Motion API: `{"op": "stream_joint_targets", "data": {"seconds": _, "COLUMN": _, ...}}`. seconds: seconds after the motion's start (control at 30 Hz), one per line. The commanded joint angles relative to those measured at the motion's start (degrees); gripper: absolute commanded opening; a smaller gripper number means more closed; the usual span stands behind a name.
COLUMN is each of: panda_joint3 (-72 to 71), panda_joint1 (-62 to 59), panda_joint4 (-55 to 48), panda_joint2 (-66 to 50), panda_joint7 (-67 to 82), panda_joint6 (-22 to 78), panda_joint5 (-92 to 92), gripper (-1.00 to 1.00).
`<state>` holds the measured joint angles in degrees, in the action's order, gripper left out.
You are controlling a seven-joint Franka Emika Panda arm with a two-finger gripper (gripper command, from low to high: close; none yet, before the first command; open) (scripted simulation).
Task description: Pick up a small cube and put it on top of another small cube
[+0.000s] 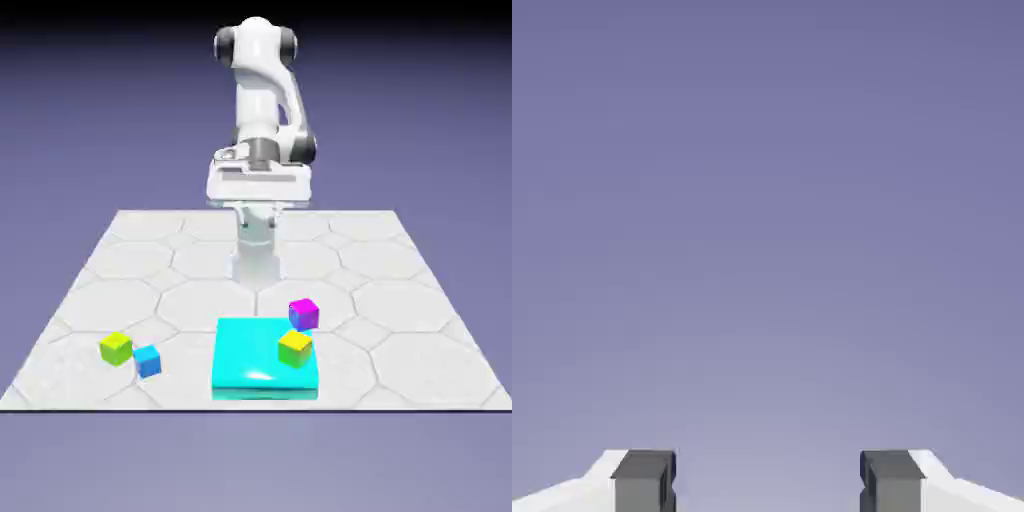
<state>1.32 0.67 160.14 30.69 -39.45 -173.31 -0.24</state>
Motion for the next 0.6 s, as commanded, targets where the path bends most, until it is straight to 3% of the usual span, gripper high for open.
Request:
{"op": "stream_joint_targets", "data": {"seconds": 0.0, "panda_joint3": 1.1, "panda_joint1": 0.0, "panda_joint4": -0.7, "panda_joint2": -1.6, "panda_joint7": 2.5, "panda_joint6": 0.6, "panda_joint5": -0.2, "gripper": 0.00}}
{"op": "stream_joint_targets", "data": {"seconds": 0.57, "panda_joint3": 19.7, "panda_joint1": -0.2, "panda_joint4": -12.8, "panda_joint2": -29.4, "panda_joint7": 44.9, "panda_joint6": 10.5, "panda_joint5": -3.5, "gripper": 0.00}}
